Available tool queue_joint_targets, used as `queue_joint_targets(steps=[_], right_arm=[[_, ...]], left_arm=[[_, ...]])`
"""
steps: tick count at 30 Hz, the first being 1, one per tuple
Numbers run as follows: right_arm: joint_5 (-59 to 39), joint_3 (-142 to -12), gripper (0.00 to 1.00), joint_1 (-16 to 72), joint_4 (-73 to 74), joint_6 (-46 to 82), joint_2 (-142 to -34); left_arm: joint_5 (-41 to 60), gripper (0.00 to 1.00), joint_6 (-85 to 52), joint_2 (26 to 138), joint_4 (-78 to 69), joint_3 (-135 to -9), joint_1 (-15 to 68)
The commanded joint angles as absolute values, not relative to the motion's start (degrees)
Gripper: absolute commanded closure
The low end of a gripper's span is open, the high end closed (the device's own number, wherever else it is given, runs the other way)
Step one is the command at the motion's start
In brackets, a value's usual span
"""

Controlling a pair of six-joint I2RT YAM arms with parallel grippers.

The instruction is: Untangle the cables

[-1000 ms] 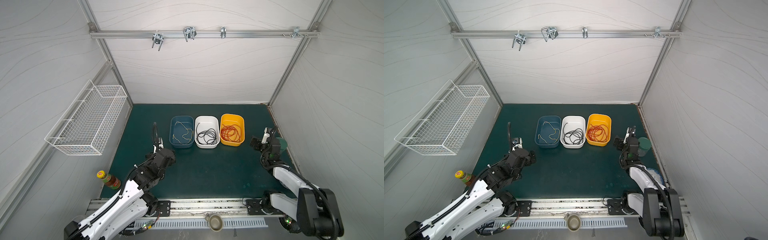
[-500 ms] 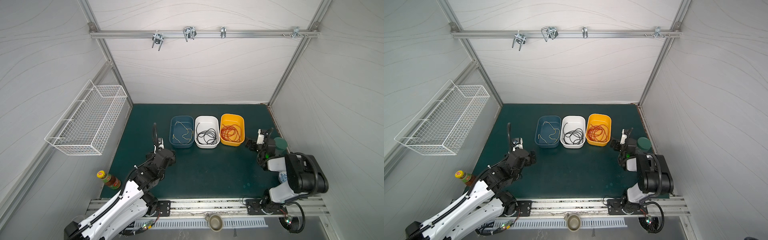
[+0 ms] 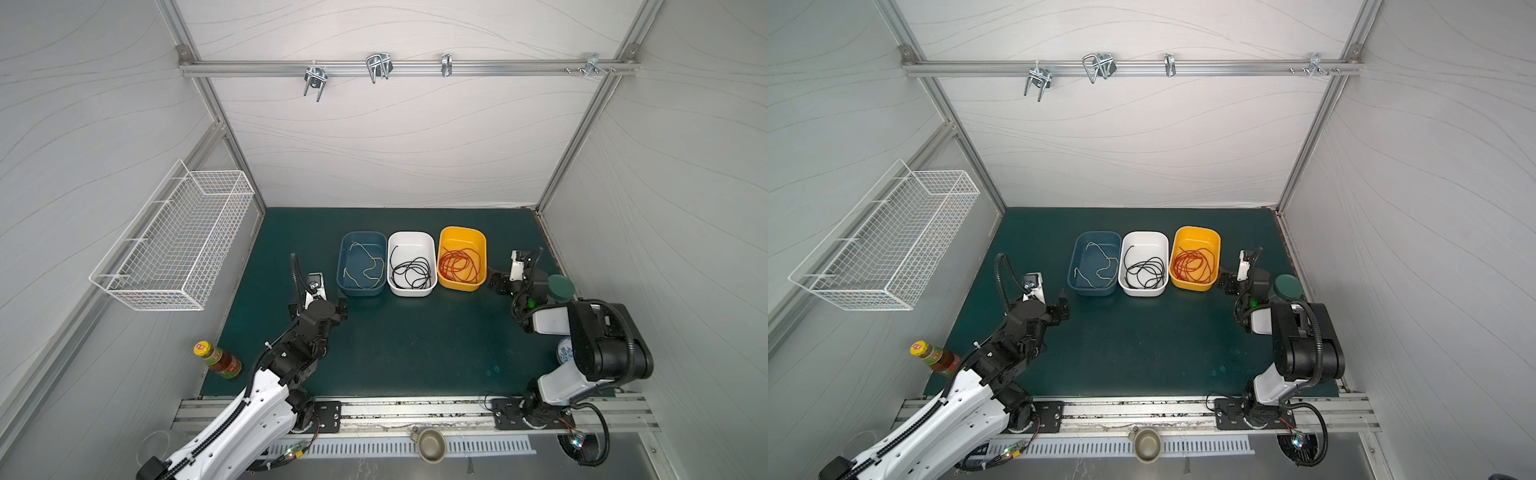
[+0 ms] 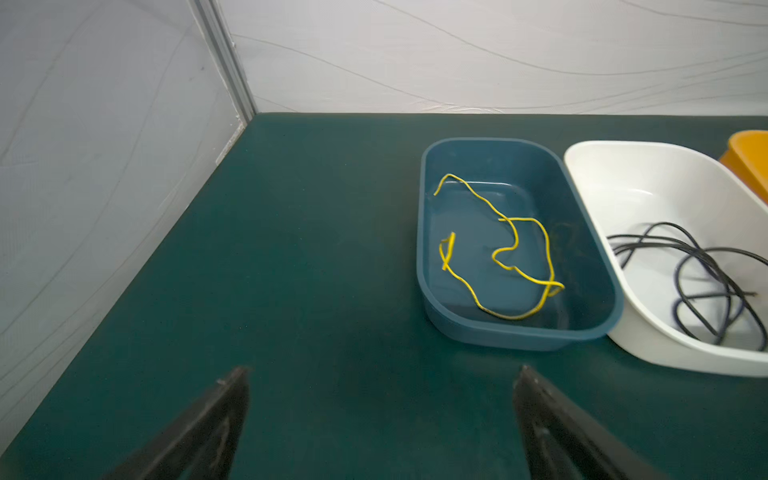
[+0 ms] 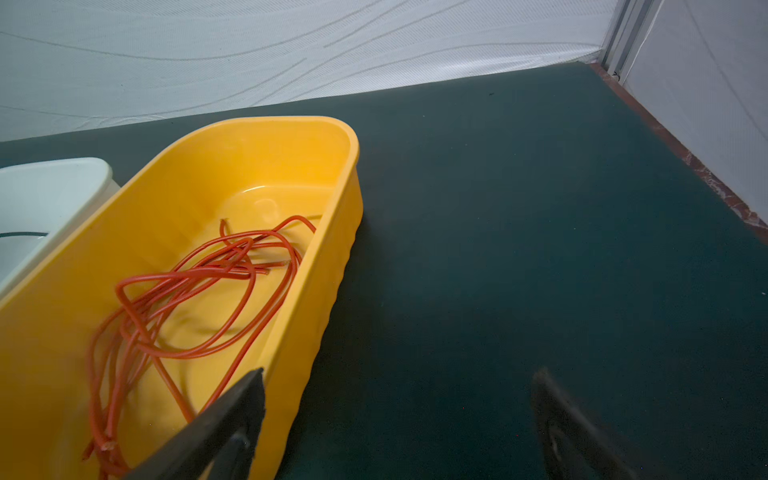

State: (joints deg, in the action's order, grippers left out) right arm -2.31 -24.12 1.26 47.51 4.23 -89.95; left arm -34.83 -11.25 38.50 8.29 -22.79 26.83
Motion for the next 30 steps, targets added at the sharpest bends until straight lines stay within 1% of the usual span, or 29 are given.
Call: queue_joint_targets(steps=[1, 3, 7, 15, 17, 25, 30], right_arm=[[-5.3, -24.3, 0.01, 1.3, 47.8, 2.3, -90.1], [-6.3, -24.7, 0.01, 1.3, 47.1, 1.8, -90.2], [-6.4, -24.7, 0.01, 1.3, 47.2, 1.8, -90.2], [-8.1, -24.8, 0.01, 0.9, 47.1, 1.7, -90.2], [-8.2, -24.8, 0.01, 0.9, 47.1, 1.6, -90.2], [-8.3, -24.8, 0.01, 0.8, 47.1, 1.6, -90.3], [-8.4, -24.7, 0.01, 0.7, 47.2, 1.6, -90.2]], left_arm=[[-30.7, 0.00, -13.3, 43.2, -1.2, -23.2, 20.7], [-29.8, 0.00, -15.1, 45.9, -3.3, -23.5, 16.9], [-28.9, 0.00, -10.2, 51.6, -14.9, -21.1, 12.0], [-31.7, 0.00, -7.7, 69.3, -31.5, -20.3, 6.5], [-30.0, 0.00, -6.6, 72.2, -33.9, -20.4, 4.8], [-21.8, 0.00, -5.7, 77.1, -39.6, -21.9, -0.5], [-19.2, 0.00, -7.2, 79.2, -35.1, -25.4, -2.3]])
